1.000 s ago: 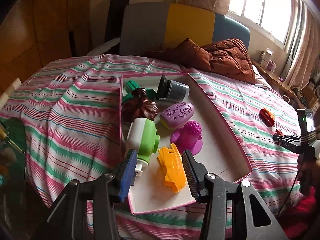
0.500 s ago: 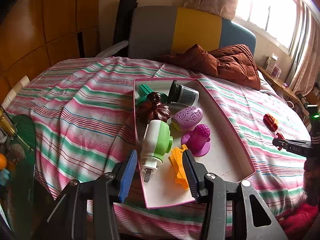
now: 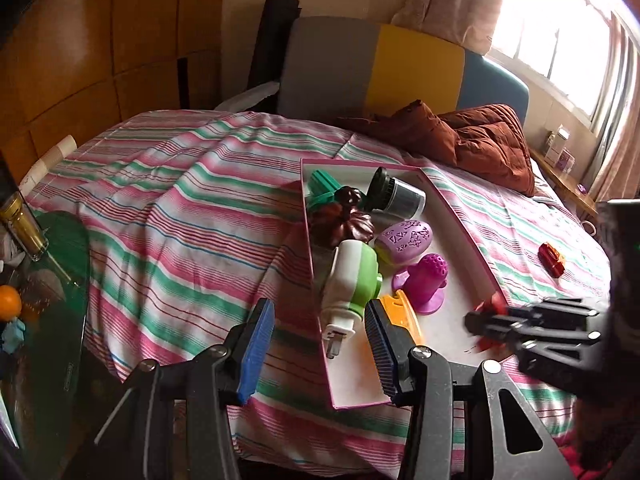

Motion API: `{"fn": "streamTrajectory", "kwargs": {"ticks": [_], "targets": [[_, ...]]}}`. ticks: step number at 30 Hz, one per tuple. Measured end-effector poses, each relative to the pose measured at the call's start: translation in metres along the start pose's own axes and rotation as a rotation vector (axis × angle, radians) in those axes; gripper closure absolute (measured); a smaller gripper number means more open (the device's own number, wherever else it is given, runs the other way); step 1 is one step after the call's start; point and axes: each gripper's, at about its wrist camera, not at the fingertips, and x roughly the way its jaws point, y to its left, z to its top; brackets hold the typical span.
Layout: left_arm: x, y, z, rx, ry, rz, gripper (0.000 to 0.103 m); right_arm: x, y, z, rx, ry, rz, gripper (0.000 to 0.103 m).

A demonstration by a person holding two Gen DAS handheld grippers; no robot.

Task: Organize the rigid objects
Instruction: 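Open the left gripper in the tray while the right carries the red bracket into it, then move both tools back to the red cylinder and orange cubes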

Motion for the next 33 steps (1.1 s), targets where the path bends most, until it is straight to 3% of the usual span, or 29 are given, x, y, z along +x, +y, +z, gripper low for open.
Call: {"fn": "streamTrajectory", "kwargs": {"ticks": [8, 18, 25, 33], "targets": [[0.003, 0.0, -0.003, 0.009, 0.007, 0.011, 0.055, 0.032, 0.01, -0.001, 0.018, 0.044, 0.022, 0.083], [0.003, -0.003, -0.003, 0.019, 0.008, 0.021, 0.055, 0.011, -0.002, -0.001, 0.077, -0.039, 0.056, 0.069], [-0.002, -0.009, -0.002, 0.048, -0.005, 0.027, 0.055, -0.016, -0.015, 0.003, 0.09, -0.107, 0.013, 0.069], [-0.009, -0.019, 0.001, 0.082, -0.026, 0.026, 0.055, -0.051, -0.062, 0.0, 0.147, -0.163, -0.094, 0.069]]}}
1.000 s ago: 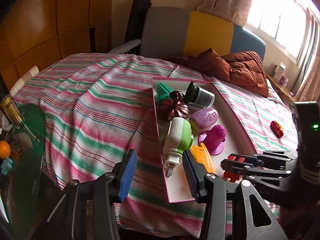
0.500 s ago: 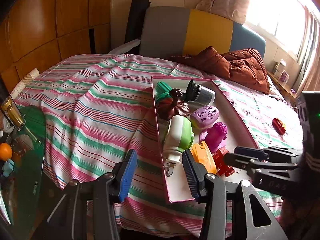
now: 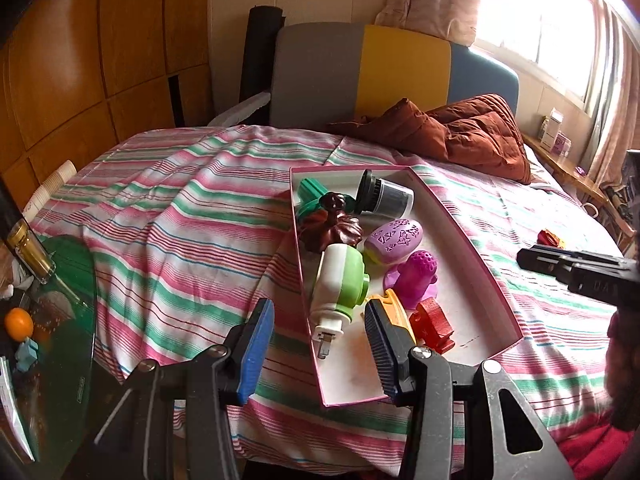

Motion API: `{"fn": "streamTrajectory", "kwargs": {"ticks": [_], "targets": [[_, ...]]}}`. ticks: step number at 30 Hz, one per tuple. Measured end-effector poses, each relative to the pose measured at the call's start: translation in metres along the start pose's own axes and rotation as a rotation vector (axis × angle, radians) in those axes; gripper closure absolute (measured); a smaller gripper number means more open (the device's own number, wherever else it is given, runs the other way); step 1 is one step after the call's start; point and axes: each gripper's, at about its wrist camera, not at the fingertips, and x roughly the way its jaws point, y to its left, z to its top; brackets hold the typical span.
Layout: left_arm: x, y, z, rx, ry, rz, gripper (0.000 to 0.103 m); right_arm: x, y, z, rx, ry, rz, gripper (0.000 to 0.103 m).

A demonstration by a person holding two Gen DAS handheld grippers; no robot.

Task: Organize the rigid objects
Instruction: 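Move both tools back to the red cylinder and orange cubes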

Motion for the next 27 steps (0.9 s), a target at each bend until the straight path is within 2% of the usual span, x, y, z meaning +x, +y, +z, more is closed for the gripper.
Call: {"fn": "streamTrajectory", "kwargs": {"ticks": [9, 17, 22, 27], "targets": [[-0.004, -0.014, 0.003, 0.039, -0.004, -0.002, 0.055, -0.023, -0.072, 0.001, 0.078, -0.025, -0.169, 0.069], [-0.008, -0.039, 0.012, 0.111, -0.024, -0.017, 0.051, -0.04, -0.157, -0.015, 0.199, -0.043, -0.346, 0.069], [-0.008, -0.063, 0.025, 0.164, -0.041, -0.043, 0.051, -0.049, -0.202, -0.032, 0.384, -0.063, -0.389, 0.069], [-0.002, -0.093, 0.034, 0.217, -0.034, -0.08, 0.051, -0.056, -0.221, -0.036, 0.489, -0.066, -0.403, 0.069]]}}
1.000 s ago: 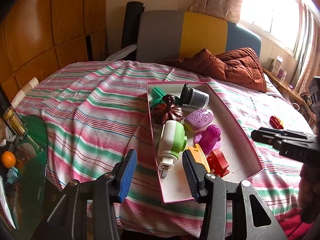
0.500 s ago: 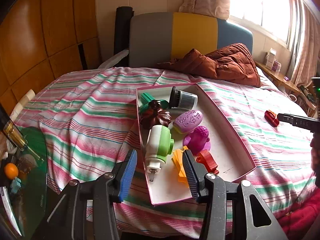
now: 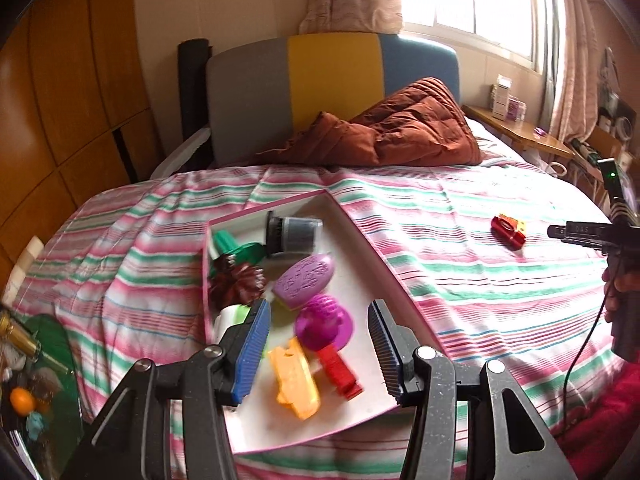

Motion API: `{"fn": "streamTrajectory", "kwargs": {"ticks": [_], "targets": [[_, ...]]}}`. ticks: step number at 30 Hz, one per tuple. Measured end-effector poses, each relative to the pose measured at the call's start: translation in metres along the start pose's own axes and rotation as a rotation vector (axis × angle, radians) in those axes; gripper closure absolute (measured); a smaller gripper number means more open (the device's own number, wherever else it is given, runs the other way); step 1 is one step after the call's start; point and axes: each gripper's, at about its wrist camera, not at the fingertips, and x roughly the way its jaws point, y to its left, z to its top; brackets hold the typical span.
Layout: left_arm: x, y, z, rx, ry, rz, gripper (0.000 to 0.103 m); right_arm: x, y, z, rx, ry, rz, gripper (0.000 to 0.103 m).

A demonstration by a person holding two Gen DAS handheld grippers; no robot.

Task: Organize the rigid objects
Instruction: 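Move both tools back to the red cylinder and orange cubes, then grasp the red cylinder with the left gripper and lift it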

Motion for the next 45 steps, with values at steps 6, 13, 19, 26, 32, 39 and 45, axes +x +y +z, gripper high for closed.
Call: {"fn": "streamTrajectory", "kwargs": {"ticks": [6, 13, 19, 26, 32, 39, 45], "targets": [[0.017, -0.035, 0.015, 0.06, 0.03, -0.067, 0.051, 0.003, -0.017, 0.001, 0.088, 0.03, -0.031, 0.069], [0.043, -0.087, 0.032, 0.097, 0.084, -0.187, 0.051, -0.007, -0.045, 0.005, 0.226, 0.001, -0.063, 0.069], [0.077, -0.14, 0.045, 0.151, 0.138, -0.276, 0.049, -0.012, -0.067, 0.008, 0.343, -0.007, -0.044, 0.069], [0.132, -0.187, 0.068, 0.103, 0.242, -0.37, 0.045, -0.01, -0.068, 0.01, 0.366, 0.023, 0.011, 0.069], [0.168, -0.218, 0.095, 0.063, 0.25, -0.385, 0.045, -0.01, -0.068, 0.01, 0.377, 0.032, 0.036, 0.069], [0.228, -0.246, 0.109, -0.008, 0.326, -0.391, 0.045, -0.007, -0.066, 0.01, 0.383, 0.047, 0.071, 0.069], [0.234, -0.253, 0.096, 0.065, 0.295, -0.363, 0.077, -0.004, -0.065, 0.009, 0.393, 0.059, 0.094, 0.069]]}}
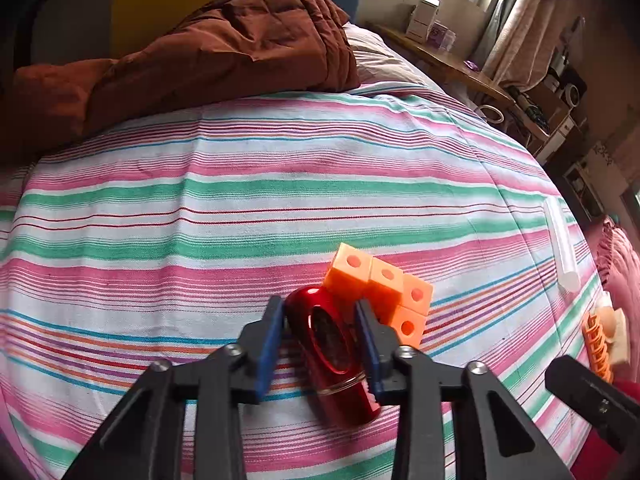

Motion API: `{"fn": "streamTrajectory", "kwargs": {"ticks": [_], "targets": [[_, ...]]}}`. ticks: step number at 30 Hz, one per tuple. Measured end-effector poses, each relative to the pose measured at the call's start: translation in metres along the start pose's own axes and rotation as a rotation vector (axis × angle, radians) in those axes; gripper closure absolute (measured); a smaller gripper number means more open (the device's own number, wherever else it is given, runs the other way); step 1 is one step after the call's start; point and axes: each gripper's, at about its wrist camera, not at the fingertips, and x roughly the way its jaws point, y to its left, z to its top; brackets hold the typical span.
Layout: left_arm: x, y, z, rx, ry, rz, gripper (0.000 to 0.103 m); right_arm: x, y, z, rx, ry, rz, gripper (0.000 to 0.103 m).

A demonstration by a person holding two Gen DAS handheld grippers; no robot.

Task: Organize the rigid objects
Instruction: 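Grasp the red cylinder with the left gripper and lift it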

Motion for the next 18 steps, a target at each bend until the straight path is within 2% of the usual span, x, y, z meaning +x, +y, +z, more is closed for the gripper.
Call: {"fn": "streamTrajectory", "kwargs": {"ticks": [7, 13, 18], "targets": [[-0.026, 0.003, -0.045, 0.106, -0.041, 0.018, 0.078, 0.005, -0.004, -0.001, 0.02, 0.02, 0.003, 0.069], [-0.061, 0.017, -0.097, 0.088, -0.063, 0.015, 0.077, 0.013, -0.005, -0.006, 0.026, 0.058, 0.006, 0.069], [-0.079, 0.017, -0.129, 0.166, -0.111, 0.062, 0.077, 0.019, 0.007, -0.013, -0.032, 0.081, 0.005, 0.068]]}}
